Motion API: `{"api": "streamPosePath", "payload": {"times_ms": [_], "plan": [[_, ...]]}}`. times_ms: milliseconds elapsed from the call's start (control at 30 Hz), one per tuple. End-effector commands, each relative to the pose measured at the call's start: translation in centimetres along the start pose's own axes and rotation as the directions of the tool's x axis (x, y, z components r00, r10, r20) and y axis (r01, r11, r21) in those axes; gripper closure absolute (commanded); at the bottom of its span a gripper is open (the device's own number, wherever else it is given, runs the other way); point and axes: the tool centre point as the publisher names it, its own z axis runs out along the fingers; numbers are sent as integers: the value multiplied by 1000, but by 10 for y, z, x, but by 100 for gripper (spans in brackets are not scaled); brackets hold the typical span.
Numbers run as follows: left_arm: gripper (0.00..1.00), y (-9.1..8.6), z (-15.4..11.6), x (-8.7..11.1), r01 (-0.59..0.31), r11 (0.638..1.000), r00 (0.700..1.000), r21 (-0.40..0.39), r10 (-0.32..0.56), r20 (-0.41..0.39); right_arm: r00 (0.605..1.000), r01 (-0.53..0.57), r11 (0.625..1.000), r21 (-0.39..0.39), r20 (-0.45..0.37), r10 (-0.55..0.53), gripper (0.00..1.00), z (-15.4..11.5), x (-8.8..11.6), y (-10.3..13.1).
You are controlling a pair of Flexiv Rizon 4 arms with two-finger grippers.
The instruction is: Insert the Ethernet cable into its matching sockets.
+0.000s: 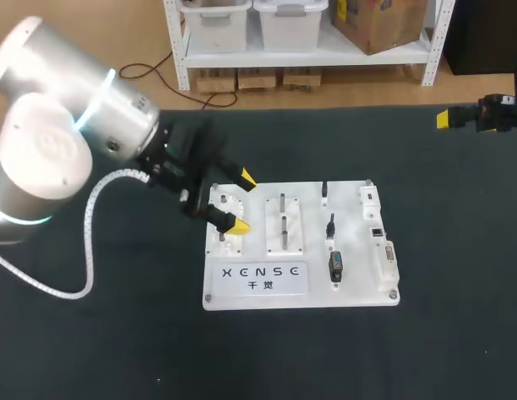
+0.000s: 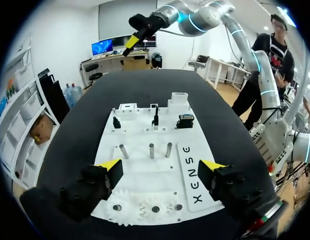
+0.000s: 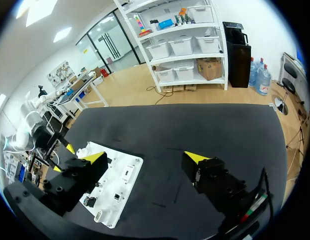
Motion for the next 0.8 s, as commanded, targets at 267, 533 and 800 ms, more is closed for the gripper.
{"api": "streamPosePath", "payload": {"times_ms": [267, 533, 800], "plan": [[0, -10, 6, -1, 23, 992, 998, -126, -30, -51, 1000, 0, 1000, 1, 0, 0, 0, 0, 0, 0], [0, -8, 9, -1, 65, 988, 996, -141, -72, -51, 1000, 0, 1000, 1, 0, 0, 0, 0, 0, 0], [0, -8, 9, -1, 65, 988, 996, -141, -72, -51, 1000, 0, 1000, 1, 0, 0, 0, 0, 0, 0]]}}
